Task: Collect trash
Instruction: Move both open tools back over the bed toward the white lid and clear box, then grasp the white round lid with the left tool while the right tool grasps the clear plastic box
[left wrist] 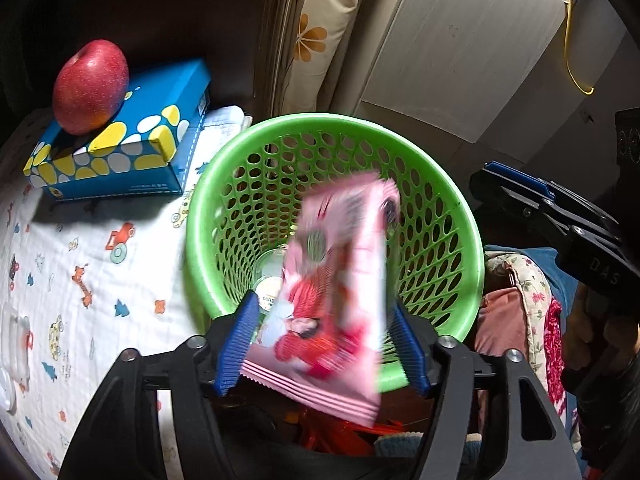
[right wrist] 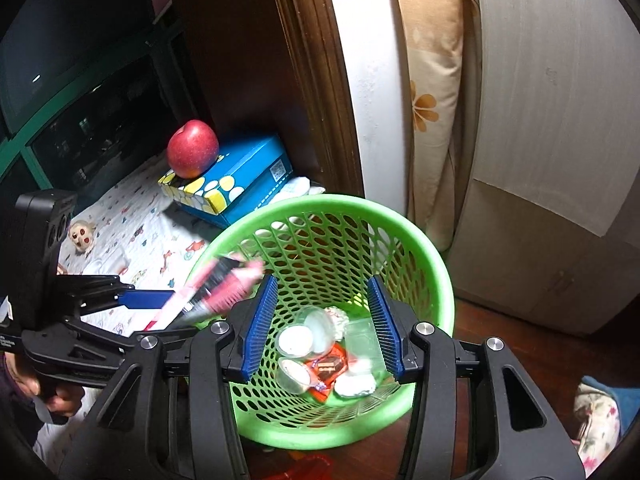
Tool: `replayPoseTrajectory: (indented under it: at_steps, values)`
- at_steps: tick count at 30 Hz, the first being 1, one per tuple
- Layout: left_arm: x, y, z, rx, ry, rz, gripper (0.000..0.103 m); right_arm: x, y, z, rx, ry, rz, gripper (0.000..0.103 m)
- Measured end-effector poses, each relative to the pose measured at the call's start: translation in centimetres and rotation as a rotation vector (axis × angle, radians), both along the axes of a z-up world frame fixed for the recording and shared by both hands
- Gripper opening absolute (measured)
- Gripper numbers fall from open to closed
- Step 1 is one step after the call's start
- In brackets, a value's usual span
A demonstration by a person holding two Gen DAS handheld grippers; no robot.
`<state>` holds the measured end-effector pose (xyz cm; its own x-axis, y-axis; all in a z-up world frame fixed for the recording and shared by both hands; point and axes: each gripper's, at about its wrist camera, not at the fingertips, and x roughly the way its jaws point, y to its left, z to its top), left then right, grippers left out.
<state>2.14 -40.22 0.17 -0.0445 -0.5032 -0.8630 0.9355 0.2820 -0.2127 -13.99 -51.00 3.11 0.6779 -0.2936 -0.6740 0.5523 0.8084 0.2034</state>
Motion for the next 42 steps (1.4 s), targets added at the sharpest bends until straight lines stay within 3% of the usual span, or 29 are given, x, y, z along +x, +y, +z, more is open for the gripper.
replayPoseTrajectory:
  at_steps: [1, 2, 8, 14, 23, 31, 39, 42]
  values:
    - [-0.1, -0.1, -0.1, -0.004, -0.002, 0.004, 0.077, 0.0, 0.0, 0.0, -0.001, -0.002, 0.001, 0.049]
    - [-0.1, 0.0, 0.0, -0.012, -0.002, 0.009, 0.078, 0.0, 0.0, 0.1, -0.002, -0.004, 0.004, 0.050]
    - [1.1, 2.0, 0.7, -0.043, 0.005, 0.059, 0.079, 1.0, 0.9, 0.7, -0.013, -0.011, 0.038, 0.053]
    - [4.0, 6.8, 1.3, -0.037, -0.074, 0.182, 0.079, 3.8, 2.9, 1.0, -0.015, -0.015, 0.106, 0.058]
    - [12.1, 16.6, 1.4, -0.002, -0.148, 0.462, 0.079, 10.5, 8.0, 0.5, -0.004, 0.014, 0.259, 0.062]
    - [20.0, 25.9, -0.6, 0.084, -0.232, 0.678, 0.079, 17.1, 12.7, -0.8, 0.058, 0.061, 0.374, 0.063]
    - [25.8, 31.3, -2.4, 0.120, -0.218, 0.786, 0.078, 23.0, 17.6, -2.1, 0.081, 0.126, 0.456, 0.063]
    - [27.6, 31.9, -3.2, 0.121, -0.196, 0.804, 0.072, 25.1, 18.9, -2.7, 0.111, 0.148, 0.481, 0.063]
